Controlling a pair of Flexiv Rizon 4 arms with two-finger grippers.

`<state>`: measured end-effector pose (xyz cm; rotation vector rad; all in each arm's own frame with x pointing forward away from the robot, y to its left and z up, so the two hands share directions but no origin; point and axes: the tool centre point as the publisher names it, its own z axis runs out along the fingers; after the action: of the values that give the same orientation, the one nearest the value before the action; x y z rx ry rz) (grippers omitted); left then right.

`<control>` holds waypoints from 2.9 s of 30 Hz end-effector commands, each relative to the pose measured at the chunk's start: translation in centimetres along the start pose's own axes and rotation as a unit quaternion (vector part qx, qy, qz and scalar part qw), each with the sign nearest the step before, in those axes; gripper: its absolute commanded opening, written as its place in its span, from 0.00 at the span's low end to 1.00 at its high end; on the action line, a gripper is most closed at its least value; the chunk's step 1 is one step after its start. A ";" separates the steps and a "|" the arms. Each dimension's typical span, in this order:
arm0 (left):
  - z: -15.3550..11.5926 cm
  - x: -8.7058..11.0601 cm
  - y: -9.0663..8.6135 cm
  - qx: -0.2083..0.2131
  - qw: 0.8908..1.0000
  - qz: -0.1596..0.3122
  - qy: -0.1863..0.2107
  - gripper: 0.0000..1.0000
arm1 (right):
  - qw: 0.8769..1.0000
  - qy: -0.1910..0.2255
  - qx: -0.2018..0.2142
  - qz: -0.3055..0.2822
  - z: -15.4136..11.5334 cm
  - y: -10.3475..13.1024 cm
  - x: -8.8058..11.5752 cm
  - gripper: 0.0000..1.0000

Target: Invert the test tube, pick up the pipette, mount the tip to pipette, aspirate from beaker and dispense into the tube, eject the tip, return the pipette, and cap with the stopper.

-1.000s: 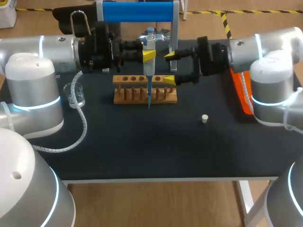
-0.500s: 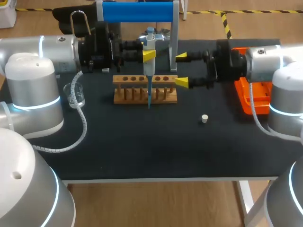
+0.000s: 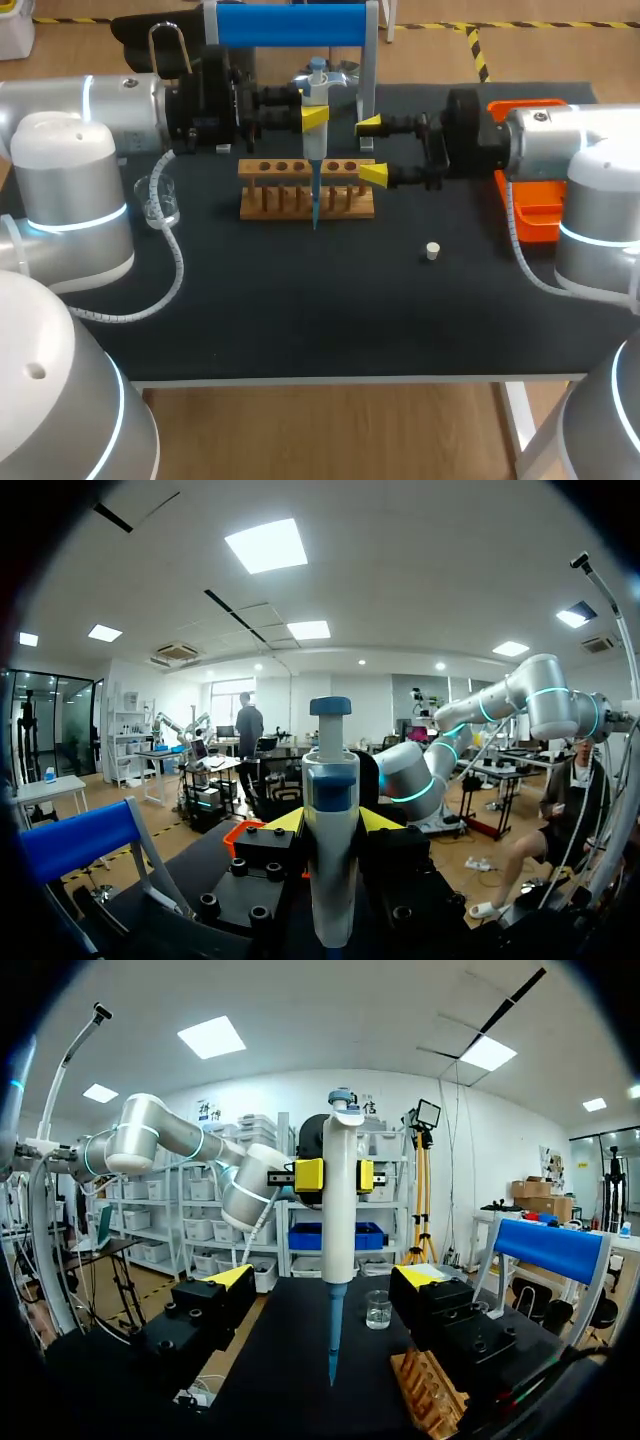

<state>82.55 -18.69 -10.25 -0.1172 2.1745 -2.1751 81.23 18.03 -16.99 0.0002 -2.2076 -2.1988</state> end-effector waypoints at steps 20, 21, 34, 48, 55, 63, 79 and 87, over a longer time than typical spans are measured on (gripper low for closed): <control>0.1 0.1 0.0 0.001 1.000 0.001 -0.002 0.00 | 1.000 0.022 -0.011 -0.010 4.6 1.9 -1.6 0.71; 0.1 0.1 0.0 0.001 1.000 0.001 -0.002 0.00 | 1.000 0.023 -0.011 -0.010 4.8 1.9 -1.6 0.71; 0.1 0.1 0.0 0.001 1.000 0.001 -0.002 0.00 | 0.999 0.032 -0.012 -0.012 6.4 2.5 -1.4 0.62; 0.1 0.1 0.0 0.001 1.000 0.001 -0.002 0.00 | 0.999 0.037 -0.013 -0.013 7.0 2.7 -1.3 0.53; 0.1 0.1 0.0 0.001 1.000 0.001 -0.002 0.00 | 0.999 0.042 -0.012 -0.013 7.2 2.7 -1.3 0.45; 0.1 0.1 0.0 0.001 1.000 0.001 -0.002 0.00 | 0.999 0.047 -0.012 -0.013 7.2 2.8 -1.2 0.31; 0.1 0.1 0.0 0.001 1.000 0.001 -0.002 1.00 | 0.998 0.058 -0.015 -0.012 6.8 3.0 -1.2 0.00; 0.1 0.1 0.0 0.001 1.000 0.001 -0.002 1.00 | 0.997 0.074 -0.013 -0.013 5.5 2.9 -1.0 0.00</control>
<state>82.56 -18.68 -10.23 -0.1171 2.1725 -2.1766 81.99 24.39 -14.22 0.1745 -2.1147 -2.1706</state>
